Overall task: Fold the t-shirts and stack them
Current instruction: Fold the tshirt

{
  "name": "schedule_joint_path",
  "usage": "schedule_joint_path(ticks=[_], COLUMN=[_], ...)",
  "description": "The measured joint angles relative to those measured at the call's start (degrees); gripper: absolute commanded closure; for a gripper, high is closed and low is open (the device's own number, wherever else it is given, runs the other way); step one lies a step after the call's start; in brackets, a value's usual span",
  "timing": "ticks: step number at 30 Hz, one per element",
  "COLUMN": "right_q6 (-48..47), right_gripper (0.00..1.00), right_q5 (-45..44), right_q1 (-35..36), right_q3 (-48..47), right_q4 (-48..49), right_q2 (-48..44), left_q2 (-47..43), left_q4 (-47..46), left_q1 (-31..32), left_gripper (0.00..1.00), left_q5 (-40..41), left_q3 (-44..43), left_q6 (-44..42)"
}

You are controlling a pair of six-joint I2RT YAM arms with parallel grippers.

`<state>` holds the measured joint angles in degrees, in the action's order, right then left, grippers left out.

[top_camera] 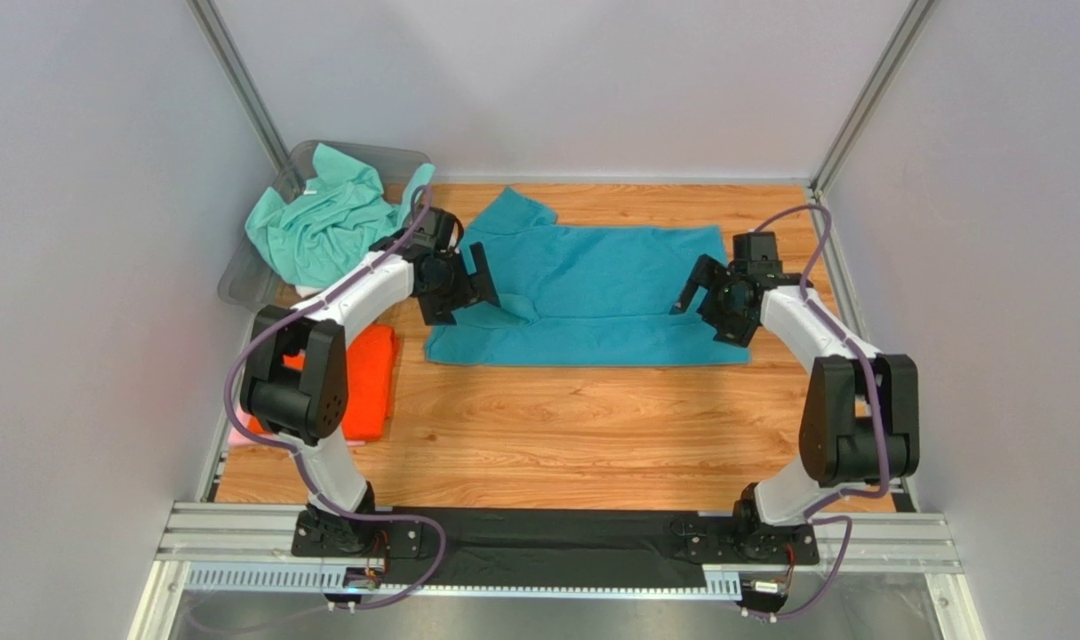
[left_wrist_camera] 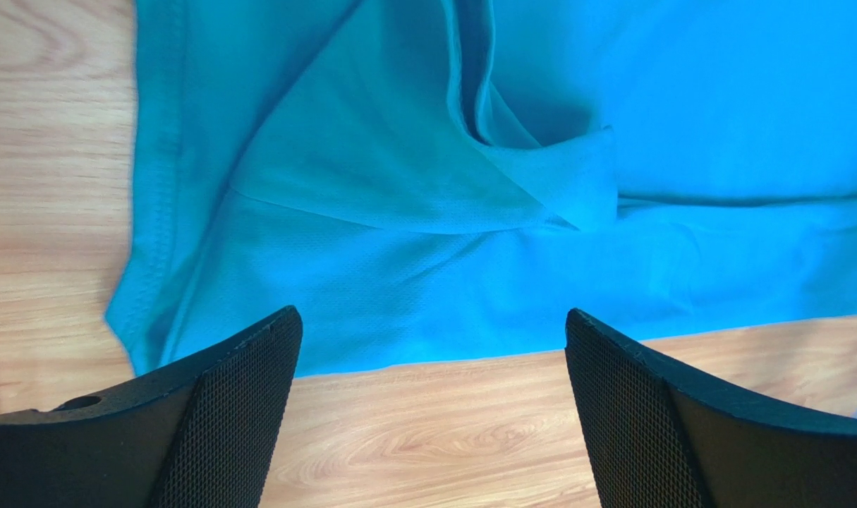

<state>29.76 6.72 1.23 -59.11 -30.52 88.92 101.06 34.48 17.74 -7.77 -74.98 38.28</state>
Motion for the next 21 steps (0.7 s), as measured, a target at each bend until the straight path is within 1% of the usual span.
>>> schedule_joint_path(ticks=[7,11,15,17,21], right_q6=[-1.27,-1.86,-2.16,-2.05,-1.25], right_gripper=[0.0,0.0,0.0,0.0,0.0], right_q5=[2.29,2.91,3.26,3.41,3.56], right_q1=[1.2,1.14,1.05,1.05,1.18], right_q3=[0.37,2.91,7.02,10.47,18.01], right_q4=[3.45,5.62,9.31,10.29,9.44], right_q2=[6.47,7.34,4.35,1.33,-6.91], left_q2=[2.99,3.52,0.42,-2.89,-11.13], left_q4=[-5.49,-9.16,-13.07,-15.41,-16.46], left_q1=[0.0,0.0,-0.15,-0.13,0.31], left_gripper=[0.0,0.0,0.0,0.0,0.0], left_q5=[-3.87,-5.64,-6.62,-7.23,-7.58], left_q3=[4.24,8.66,13.27,17.73,26.88], left_q6=[1.01,2.01,2.75,3.26,3.69])
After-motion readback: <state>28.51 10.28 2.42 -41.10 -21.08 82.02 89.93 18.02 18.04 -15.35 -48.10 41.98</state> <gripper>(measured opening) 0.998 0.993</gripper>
